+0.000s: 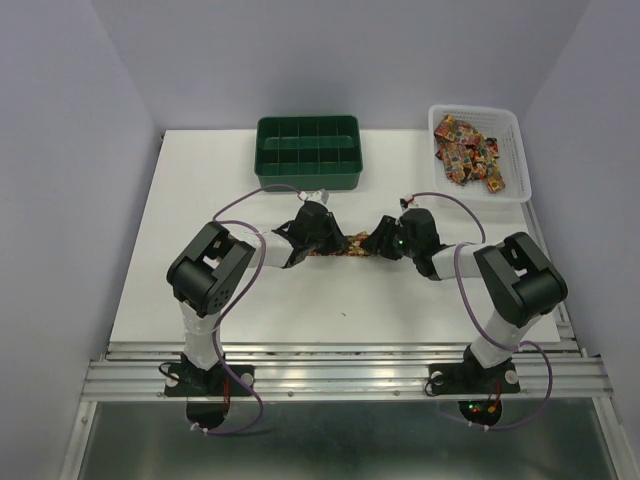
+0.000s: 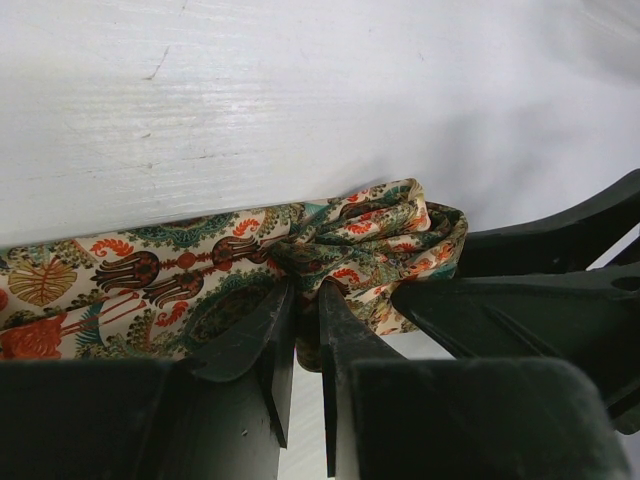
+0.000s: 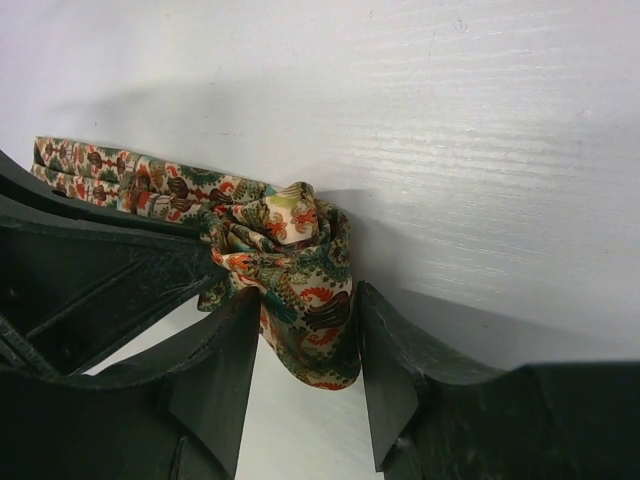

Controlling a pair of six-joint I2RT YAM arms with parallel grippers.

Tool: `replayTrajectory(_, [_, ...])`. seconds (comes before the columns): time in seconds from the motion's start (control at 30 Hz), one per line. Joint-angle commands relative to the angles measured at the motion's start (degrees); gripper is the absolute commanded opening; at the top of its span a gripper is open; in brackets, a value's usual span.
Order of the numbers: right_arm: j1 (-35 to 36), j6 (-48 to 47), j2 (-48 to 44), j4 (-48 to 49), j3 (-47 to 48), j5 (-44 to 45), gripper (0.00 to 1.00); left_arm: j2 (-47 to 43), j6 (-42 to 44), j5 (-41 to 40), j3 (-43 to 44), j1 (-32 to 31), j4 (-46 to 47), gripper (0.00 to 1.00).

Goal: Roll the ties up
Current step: Roll the tie

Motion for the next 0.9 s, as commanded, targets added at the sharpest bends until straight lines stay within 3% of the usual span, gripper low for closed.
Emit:
replayTrajectory(0.0, [-0.48, -1.19, 0.24, 1.06, -1.24, 0.60, 0.49, 0.56, 2.08, 1.68, -0.40, -0.59, -8.70, 0.00])
replayTrajectory(0.3, [-0.48, -0.22, 3.41, 2.20, 0.52, -0.71, 0.48, 0.30, 2.17, 2.56, -0.93, -0.59, -8.52, 0.00])
replayTrajectory(0.47, [-0.48, -0.92, 2.10, 1.50, 0.25, -1.59, 0.31, 1.18, 2.08, 2.91, -0.49, -0.59, -8.61, 0.00])
replayTrajectory(0.63, [-0.48, -2.33, 0.07, -5.79, 1.66, -0.36, 0.17, 0.83, 1.82, 3.70, -0.49, -0.67, -7.99, 0.00])
replayTrajectory(0.87, [-0.48, -5.23, -4.24, -18.88, 5.43, 5.52, 0.06, -2.07, 2.52, 3.79, -1.11, -1.03, -7.46, 0.21])
